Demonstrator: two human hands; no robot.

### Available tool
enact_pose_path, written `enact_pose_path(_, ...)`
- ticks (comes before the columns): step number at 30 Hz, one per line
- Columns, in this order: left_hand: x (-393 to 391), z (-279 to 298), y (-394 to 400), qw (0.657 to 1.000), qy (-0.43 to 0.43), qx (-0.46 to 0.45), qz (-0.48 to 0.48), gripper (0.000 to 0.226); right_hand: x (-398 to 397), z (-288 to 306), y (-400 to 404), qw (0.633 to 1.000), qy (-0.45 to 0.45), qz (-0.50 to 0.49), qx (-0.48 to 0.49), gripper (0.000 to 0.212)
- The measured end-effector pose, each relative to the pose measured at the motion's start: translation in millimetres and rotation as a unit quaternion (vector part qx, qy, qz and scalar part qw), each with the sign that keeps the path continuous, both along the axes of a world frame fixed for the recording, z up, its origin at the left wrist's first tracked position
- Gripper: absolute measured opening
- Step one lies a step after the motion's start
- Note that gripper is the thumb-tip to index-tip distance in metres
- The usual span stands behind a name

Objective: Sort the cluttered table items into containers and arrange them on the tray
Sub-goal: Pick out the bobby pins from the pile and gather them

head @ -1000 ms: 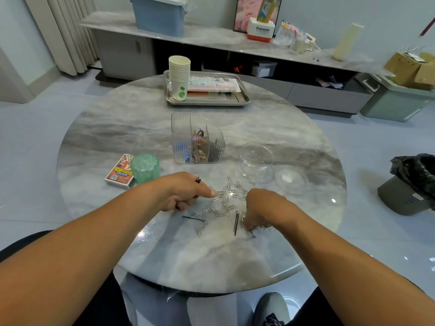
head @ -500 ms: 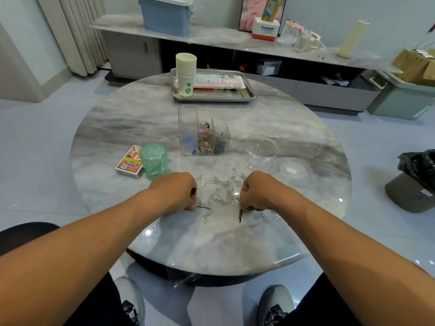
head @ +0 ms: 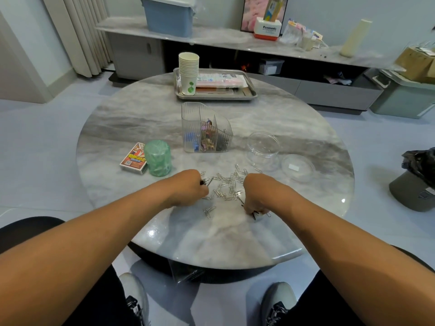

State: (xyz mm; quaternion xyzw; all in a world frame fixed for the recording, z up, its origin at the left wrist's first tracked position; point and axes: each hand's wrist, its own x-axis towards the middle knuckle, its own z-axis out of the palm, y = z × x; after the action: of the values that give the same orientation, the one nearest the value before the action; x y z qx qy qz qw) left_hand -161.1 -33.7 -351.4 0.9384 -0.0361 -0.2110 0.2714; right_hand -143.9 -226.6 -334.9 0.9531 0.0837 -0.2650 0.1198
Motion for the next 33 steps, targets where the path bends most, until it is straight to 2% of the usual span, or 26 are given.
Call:
enact_pose_path(2,1.4,5.8,-2.8,0.984,0.075,-0.142,0.082,0.026,-1.0,-0.8,-1.7,0.999,-0.018,0.025,0.012,0.027)
enact_pose_path(6,0.7,15.0,-8.4,0.889,0.192,-0.36,0.206,0.02,-3.9,-3.3,-1.9,0.996,-0.046,0.069,0.019,0.029)
enact_pose_path(9,4.5,21.0,-7.7,0.822,0.206,-0.462,0.261,0.017,2.9,2.2,-8.0,0.996,-0.033,0.006,0.079,0.025)
enact_pose_path(11,7.0,23.7,-4.2,0.799,0.202,-0.501,0.263,0.021,13.4,14.8,-15.8,0.979,-0.013,-0.076,0.187,0.023)
enact_pose_path(12,6.8,23.4,-3.1,0.799,0.197,-0.509,0.254,0.022,18.3,22.7,-20.2,0.957,0.001,-0.124,0.263,0.021)
enact_pose_path(15,2.0,17.4,-7.4,0.816,0.185,-0.502,0.219,0.018,26.2,36.0,-25.1,0.85,0.076,-0.243,0.461,0.016)
enact_pose_path(16,0.4,14.7,-10.3,0.82,0.181,-0.501,0.209,0.013,25.8,36.8,-23.1,0.822,0.098,-0.263,0.496,0.014)
enact_pose_path(18,-0.3,12.4,-15.9,0.825,0.173,-0.503,0.191,0.007,23.4,34.5,-14.8,0.792,0.127,-0.28,0.527,0.011)
enact_pose_path(24,3.4,13.1,-20.0,0.884,0.121,-0.432,0.13,0.006,19.3,29.2,-2.1,0.784,0.118,-0.273,0.545,0.01)
enact_pose_path(30,2.6,11.1,-21.7,0.881,0.12,-0.444,0.11,0.009,15.6,19.8,-3.7,0.785,0.096,-0.259,0.554,0.011)
enact_pose_path(33,2.4,6.8,-22.8,0.902,0.085,-0.415,0.078,0.03,13.6,17.7,-1.2,0.761,0.103,-0.272,0.58,0.011)
